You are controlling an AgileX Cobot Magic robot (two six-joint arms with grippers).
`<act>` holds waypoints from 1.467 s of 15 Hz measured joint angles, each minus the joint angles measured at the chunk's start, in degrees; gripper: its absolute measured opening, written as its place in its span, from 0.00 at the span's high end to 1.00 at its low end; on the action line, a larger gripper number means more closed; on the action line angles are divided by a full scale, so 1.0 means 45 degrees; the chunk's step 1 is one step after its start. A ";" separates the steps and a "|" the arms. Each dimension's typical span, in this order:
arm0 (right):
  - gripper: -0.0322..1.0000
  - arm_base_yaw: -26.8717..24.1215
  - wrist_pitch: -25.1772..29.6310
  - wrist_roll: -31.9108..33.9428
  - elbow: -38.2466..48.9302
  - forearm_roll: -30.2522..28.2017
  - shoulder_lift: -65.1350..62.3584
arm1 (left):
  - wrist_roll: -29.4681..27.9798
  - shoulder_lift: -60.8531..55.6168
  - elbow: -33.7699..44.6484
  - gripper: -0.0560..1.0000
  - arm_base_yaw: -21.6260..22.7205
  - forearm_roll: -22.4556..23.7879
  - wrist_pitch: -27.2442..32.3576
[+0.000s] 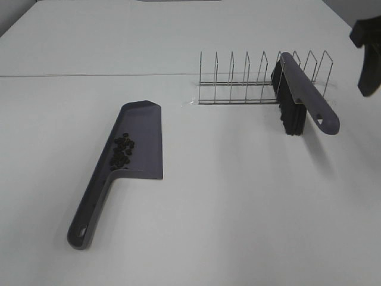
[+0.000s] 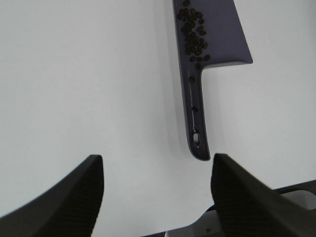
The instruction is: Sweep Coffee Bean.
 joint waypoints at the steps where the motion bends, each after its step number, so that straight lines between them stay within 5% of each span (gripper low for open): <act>1: 0.36 0.0000 0.0000 -0.0127 0.1999 0.0000 -0.1592 | 0.0000 -0.1095 0.0802 0.37 0.0000 0.0000 0.0229; 10: 0.36 0.0000 0.0038 -0.0267 0.7792 -0.0013 -0.9689 | 0.0216 -0.8060 0.6137 0.37 0.0000 -0.0191 0.0624; 22: 0.36 0.0000 -0.1808 -0.2088 1.0122 0.0204 -1.7698 | 0.5220 -1.1052 0.8098 0.37 0.0000 -0.2317 -0.1464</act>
